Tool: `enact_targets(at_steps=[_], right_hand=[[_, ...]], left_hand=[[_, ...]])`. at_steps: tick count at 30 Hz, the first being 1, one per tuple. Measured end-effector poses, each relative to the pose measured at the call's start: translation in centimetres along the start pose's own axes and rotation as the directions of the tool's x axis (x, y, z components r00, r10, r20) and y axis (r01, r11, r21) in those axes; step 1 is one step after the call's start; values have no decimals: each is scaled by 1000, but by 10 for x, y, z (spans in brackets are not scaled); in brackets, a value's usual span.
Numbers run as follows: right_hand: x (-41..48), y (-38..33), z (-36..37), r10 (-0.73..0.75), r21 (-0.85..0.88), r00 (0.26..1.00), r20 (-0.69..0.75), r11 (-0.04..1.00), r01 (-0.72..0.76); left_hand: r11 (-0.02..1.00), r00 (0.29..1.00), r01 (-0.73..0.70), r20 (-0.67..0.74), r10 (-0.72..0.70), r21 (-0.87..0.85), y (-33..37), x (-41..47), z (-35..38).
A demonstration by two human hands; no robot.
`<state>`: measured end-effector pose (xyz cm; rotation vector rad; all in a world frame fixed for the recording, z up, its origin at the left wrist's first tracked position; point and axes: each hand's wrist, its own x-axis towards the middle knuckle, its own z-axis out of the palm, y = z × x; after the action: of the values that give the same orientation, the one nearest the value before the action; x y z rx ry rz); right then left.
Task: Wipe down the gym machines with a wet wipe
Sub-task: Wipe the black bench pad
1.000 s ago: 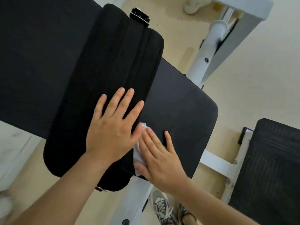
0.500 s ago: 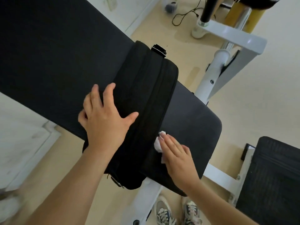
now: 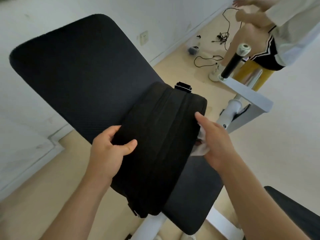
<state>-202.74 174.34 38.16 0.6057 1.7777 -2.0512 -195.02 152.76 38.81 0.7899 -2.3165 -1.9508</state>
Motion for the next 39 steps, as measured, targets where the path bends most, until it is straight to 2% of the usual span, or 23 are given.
enact_targets(at_steps=[3, 4, 6, 9, 11, 13, 15, 18, 23, 25, 27, 29, 30, 33, 36, 39], right_hand=[[-10, -20, 32, -160, -350, 963, 217, 908, 229], [-14, -22, 45, -166, -436, 945, 281, 855, 280], [-20, -16, 72, -137, -550, 911, 389, 759, 349], [-24, 9, 100, -72, -607, 863, 501, 681, 410], [-30, 27, 114, -39, -657, 827, 560, 588, 472], [-42, 46, 128, -20, -679, 764, 645, 445, 584], [-58, 64, 145, 2, -652, 688, 726, 319, 688], [-72, 93, 171, 27, -605, 613, 790, 202, 770], [-81, 133, 200, 166, -581, 559, 812, 146, 801], [-80, 134, 190, 82, -560, 554, 828, 146, 816], [-70, 126, 162, -147, -552, 573, 806, 165, 818], [-50, 113, 123, -359, -587, 614, 703, 193, 786], [-37, 108, 104, -418, -625, 643, 642, 200, 755], [10, 106, 65, -491, -739, 723, 485, 211, 639], [44, 121, 52, -518, -750, 705, 485, 169, 640], [53, 139, 42, -543, -716, 659, 521, 142, 683]], left_hand=[[990, 986, 75, -142, -91, -119, -9, -10, -27], [985, 974, 94, -193, -122, -147, -14, -13, -38], [988, 953, 122, -268, -142, -90, -23, -21, -51], [997, 949, 76, -306, -70, 9, -38, -36, -55], [997, 930, 34, -368, -6, 68, -53, -47, -58], [992, 906, 62, -423, -11, 107, -75, -61, -61], [981, 909, 131, -413, -62, 140, -96, -79, -56], [915, 926, 244, -358, -121, 323, -109, -99, -35], [824, 821, 443, -528, -217, 352, -147, -86, -40], [803, 764, 527, -570, -303, 279, -163, -74, -42], [780, 738, 576, -567, -366, 247, -179, -59, -43], [749, 744, 597, -547, -383, 288, -194, -42, -46], [739, 755, 595, -536, -379, 316, -201, -33, -46], [721, 800, 564, -481, -358, 402, -220, -3, -41], [711, 872, 478, -376, -313, 517, -233, 26, -27], [691, 911, 410, -231, -342, 595, -245, 46, -2]])
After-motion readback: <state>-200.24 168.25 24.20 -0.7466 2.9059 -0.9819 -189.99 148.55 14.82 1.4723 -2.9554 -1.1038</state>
